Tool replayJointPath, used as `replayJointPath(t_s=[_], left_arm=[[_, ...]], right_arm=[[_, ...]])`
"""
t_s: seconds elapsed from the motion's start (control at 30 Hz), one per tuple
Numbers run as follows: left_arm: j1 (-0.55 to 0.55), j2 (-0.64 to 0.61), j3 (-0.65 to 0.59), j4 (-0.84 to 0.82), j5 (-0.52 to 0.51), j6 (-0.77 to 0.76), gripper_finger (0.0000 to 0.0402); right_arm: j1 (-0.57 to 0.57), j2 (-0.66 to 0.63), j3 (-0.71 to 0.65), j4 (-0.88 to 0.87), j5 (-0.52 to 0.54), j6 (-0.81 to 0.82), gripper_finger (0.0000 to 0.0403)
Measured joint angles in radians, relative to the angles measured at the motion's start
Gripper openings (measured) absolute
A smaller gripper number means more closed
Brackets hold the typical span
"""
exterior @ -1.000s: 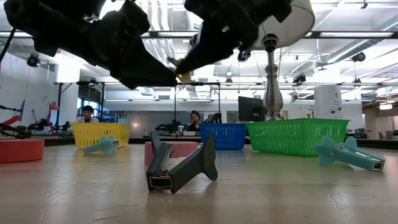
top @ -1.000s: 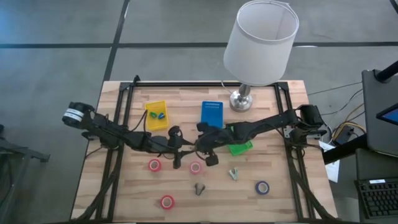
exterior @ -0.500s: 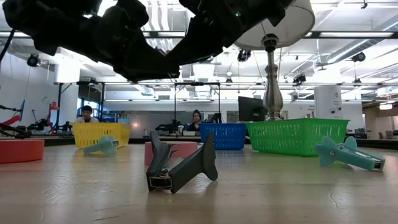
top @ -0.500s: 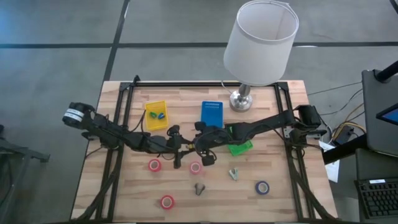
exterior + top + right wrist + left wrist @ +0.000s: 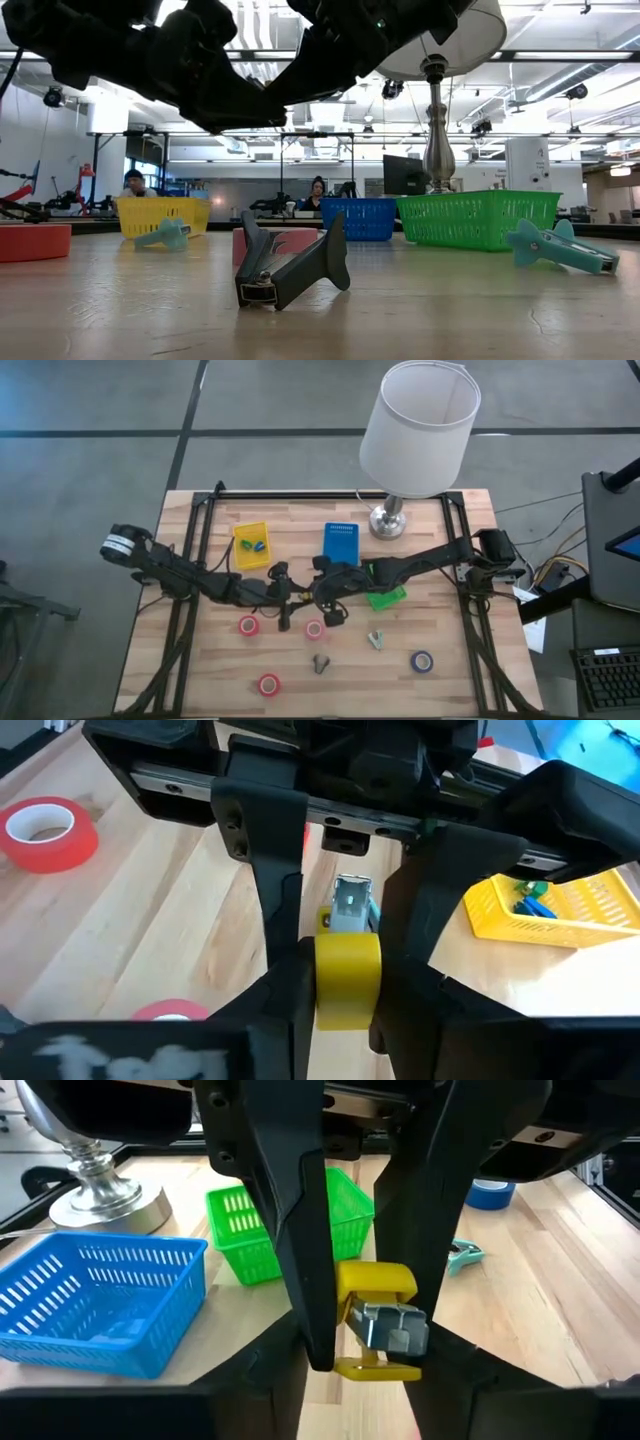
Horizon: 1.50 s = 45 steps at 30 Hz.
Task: Pick and place Stapler, Stapler remover, tape
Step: Put the yellow stapler into the yellow basket
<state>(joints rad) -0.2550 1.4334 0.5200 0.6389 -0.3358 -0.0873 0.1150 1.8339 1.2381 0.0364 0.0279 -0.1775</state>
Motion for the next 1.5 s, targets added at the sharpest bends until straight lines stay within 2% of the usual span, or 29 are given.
replayJointPath(t_s=[0.13, 0.27, 0.47, 0.63, 0.73, 0.83, 1.0, 1.1, 1.23, 1.37, 1.5], left_arm=[[-0.013, 0.0, -0.001, 0.001, 0.002, 0.003, 0.0176], [-0.023, 0.0, -0.001, -0.002, 0.001, 0.003, 0.0184], [-0.028, 0.0, -0.001, -0.011, -0.007, -0.014, 0.0171], [-0.023, 0.008, -0.001, -0.095, -0.002, -0.027, 0.0149], [-0.015, 0.049, -0.001, -0.101, -0.003, -0.047, 0.0147], [-0.01, 0.109, 0.016, -0.072, -0.001, 0.0, 0.0157], [0.022, 0.216, 0.062, -0.077, 0.002, 0.054, 0.0191], [0.04, 0.268, 0.092, -0.098, 0.022, 0.06, 0.021], [0.054, 0.342, 0.114, -0.118, 0.092, 0.04, 0.0221], [0.057, 0.371, 0.125, -0.103, 0.071, 0.042, 0.0215], [0.066, 0.363, 0.121, -0.106, 0.066, 0.037, 0.0188]], right_arm=[[0.0, -0.003, 0.0, 0.013, -0.003, -0.009, 0.01], [0.0, -0.004, 0.001, 0.012, -0.003, -0.01, 0.0092], [0.0, -0.004, 0.001, -0.001, -0.002, -0.006, 0.0071], [0.0, -0.026, 0.006, -0.078, 0.002, 0.0, 0.0065], [0.0, -0.053, 0.02, -0.11, 0.002, -0.007, 0.0075], [0.0, -0.091, 0.019, -0.17, 0.008, -0.014, 0.009], [0.004, -0.173, 0.017, -0.341, 0.138, -0.028, 0.0114], [0.005, -0.225, 0.002, -0.42, 0.16, 0.045, 0.0122], [0.005, -0.294, -0.074, -0.427, 0.159, 0.092, 0.0128], [0.005, -0.365, -0.215, -0.31, 0.159, 0.116, 0.013], [0.004, -0.433, -0.357, -0.182, 0.158, 0.126, 0.013]])
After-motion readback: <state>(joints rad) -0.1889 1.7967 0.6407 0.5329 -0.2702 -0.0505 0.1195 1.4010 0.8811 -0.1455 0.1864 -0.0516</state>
